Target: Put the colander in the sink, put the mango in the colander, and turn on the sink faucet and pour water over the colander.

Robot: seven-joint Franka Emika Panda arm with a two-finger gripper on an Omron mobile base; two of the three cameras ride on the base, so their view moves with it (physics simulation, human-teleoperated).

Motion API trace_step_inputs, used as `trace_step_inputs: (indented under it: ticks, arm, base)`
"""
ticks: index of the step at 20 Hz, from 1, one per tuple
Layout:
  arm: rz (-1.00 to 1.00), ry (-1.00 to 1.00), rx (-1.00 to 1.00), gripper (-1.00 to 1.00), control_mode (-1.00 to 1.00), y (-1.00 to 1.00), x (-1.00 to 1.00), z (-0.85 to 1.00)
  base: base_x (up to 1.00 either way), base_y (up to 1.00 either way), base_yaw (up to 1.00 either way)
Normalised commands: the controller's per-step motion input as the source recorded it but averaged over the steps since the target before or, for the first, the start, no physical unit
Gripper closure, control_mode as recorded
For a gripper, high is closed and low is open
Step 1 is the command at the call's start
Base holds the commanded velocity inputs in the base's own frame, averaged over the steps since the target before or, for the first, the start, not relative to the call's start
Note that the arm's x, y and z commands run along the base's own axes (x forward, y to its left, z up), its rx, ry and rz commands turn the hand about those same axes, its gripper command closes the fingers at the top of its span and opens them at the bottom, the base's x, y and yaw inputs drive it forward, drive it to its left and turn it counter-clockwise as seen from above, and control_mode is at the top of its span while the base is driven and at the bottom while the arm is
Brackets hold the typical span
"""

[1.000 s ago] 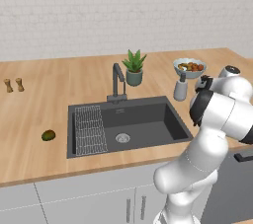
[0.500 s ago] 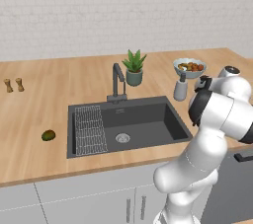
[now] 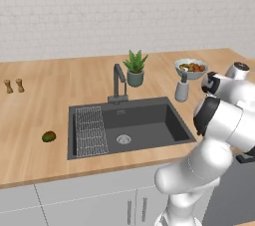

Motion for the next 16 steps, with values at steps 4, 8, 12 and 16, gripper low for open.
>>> trace_step_inputs:
  ticks: [4,8,12,16]
  arm:
    - [0.04,-0.03,0.0,1.0,-1.0,0.01,-0.22,0.44]
    - [0.24,-0.02,0.0,1.0,-1.0,0.33,-0.03,0.28]
    - [0.45,0.0,0.0,1.0,-1.0,0.56,-0.04,0.09]
    - [0.53,0.0,0.0,1.0,-1.0,0.73,-0.01,0.0]
  base:
    - [0.0,0.0,0.0]
    - [0.0,0.0,0.0]
    - [0.0,0.0,0.0]
    - [0.0,0.0,0.0]
